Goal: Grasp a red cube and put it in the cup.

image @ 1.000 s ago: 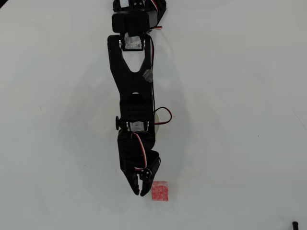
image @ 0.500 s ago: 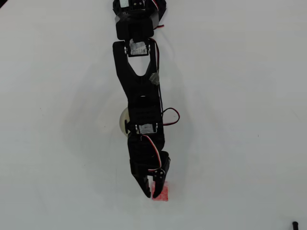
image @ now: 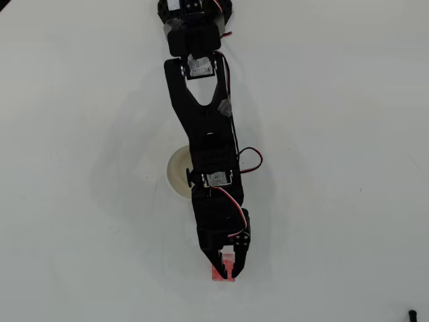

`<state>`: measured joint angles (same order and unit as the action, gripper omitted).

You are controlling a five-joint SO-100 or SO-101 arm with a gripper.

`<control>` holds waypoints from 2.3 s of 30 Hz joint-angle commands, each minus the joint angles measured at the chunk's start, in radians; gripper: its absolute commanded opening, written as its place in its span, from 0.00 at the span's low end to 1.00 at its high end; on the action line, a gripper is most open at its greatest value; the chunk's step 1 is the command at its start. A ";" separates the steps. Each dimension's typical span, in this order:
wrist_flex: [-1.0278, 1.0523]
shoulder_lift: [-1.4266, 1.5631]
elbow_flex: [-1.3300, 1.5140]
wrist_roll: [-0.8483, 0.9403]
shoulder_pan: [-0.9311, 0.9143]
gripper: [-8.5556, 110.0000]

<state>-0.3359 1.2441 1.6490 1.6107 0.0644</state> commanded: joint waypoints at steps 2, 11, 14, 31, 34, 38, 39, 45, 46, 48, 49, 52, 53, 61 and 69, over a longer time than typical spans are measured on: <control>-0.018 0.032 -0.087 0.069 0.003 0.07; 0.097 0.043 -0.083 0.069 0.000 0.10; 0.163 0.044 -0.084 0.069 -0.005 0.11; 0.364 0.057 -0.089 0.069 -0.011 0.14; 0.362 0.057 -0.094 0.069 -0.008 0.16; 0.344 0.041 -0.104 0.069 -0.006 0.17; 0.336 0.035 -0.110 0.069 -0.006 0.17; 0.334 -0.029 -0.190 0.071 -0.005 0.17; 0.336 -0.038 -0.199 0.071 -0.005 0.17; 0.339 -0.052 -0.210 0.071 -0.005 0.17; 0.339 -0.058 -0.213 0.071 -0.003 0.17; 0.341 -0.074 -0.219 0.072 -0.005 0.17; 0.341 -0.080 -0.224 0.074 -0.005 0.17; 0.331 -0.129 -0.270 0.097 -0.011 0.20; 0.331 -0.138 -0.284 0.101 -0.020 0.28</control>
<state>0.0169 1.0692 1.4542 1.7027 0.0614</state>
